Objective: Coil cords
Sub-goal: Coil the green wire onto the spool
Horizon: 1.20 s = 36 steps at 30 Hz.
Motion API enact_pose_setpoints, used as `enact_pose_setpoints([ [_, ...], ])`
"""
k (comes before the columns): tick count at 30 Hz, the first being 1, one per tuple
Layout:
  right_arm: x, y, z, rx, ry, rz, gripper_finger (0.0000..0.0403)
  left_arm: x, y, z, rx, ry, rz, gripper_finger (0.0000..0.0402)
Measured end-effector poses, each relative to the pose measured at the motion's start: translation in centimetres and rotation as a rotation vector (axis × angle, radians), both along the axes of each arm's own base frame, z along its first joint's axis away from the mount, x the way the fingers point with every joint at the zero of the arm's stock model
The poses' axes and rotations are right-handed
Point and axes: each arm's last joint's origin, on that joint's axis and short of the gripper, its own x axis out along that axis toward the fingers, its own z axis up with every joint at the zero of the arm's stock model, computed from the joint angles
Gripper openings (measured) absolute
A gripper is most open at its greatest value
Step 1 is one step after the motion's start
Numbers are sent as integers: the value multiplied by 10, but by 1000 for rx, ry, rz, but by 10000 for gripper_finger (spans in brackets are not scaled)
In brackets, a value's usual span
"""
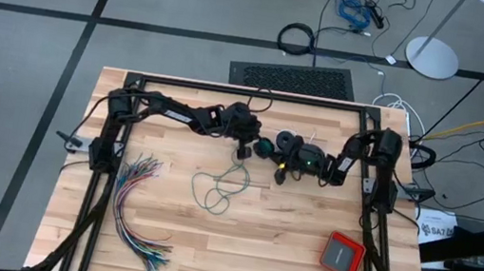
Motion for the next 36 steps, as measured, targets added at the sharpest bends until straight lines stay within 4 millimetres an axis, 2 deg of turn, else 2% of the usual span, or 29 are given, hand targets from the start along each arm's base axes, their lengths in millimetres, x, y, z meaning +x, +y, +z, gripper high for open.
enact_pose_setpoints([
  [4,0,-1,1,-6,-7,-12,4,-1,0,-2,-3,7,1,0],
  [11,1,-1,3,-14,-21,-19,2,0,0,-2,-4,10,0,0],
  [29,2,-1,6,-22,-40,8,63,-2,-1,-4,-13,36,-11,0],
  [36,-11,2,12,-33,-61,-4,64,-2,-1,-4,-13,38,-11,0],
])
